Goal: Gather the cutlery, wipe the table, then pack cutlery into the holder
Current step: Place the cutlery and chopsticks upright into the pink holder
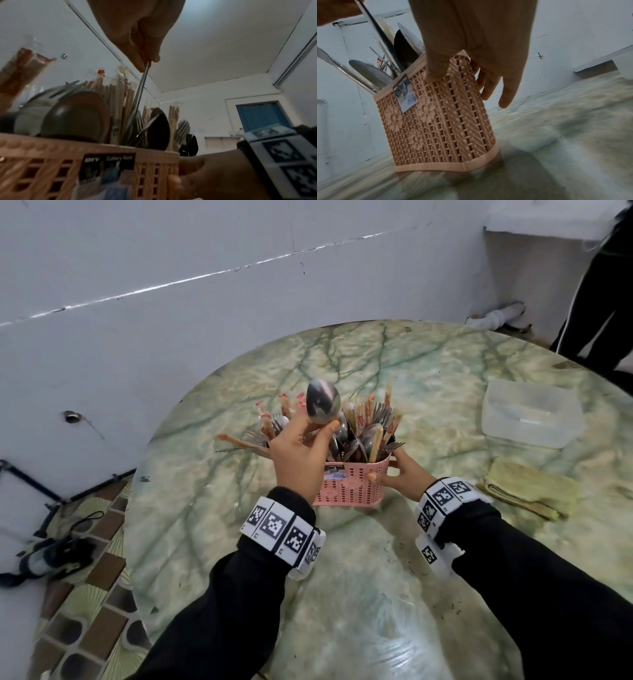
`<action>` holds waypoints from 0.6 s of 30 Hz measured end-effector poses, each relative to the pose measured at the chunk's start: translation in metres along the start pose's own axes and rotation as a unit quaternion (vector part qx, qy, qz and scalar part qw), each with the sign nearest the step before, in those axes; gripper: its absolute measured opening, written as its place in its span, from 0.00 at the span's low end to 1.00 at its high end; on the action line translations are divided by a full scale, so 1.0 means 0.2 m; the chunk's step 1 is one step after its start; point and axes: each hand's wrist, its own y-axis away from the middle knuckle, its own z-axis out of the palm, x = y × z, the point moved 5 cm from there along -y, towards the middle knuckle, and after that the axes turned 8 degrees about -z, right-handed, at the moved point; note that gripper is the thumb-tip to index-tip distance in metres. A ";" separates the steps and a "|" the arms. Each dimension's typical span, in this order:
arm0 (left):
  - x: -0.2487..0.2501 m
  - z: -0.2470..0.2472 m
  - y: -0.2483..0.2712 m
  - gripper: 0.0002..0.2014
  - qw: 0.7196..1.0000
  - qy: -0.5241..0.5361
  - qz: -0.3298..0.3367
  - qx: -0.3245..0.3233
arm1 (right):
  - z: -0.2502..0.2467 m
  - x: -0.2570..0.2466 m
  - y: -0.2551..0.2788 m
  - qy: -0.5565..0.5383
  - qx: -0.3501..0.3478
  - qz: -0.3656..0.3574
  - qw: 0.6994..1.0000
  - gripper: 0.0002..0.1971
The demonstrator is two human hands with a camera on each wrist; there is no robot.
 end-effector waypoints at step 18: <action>-0.13 0.11 0.07 0.25 0.977 -0.203 -0.051 -0.039 | -0.01 0.03 -0.01 0.002 0.002 0.002 1.000 0.33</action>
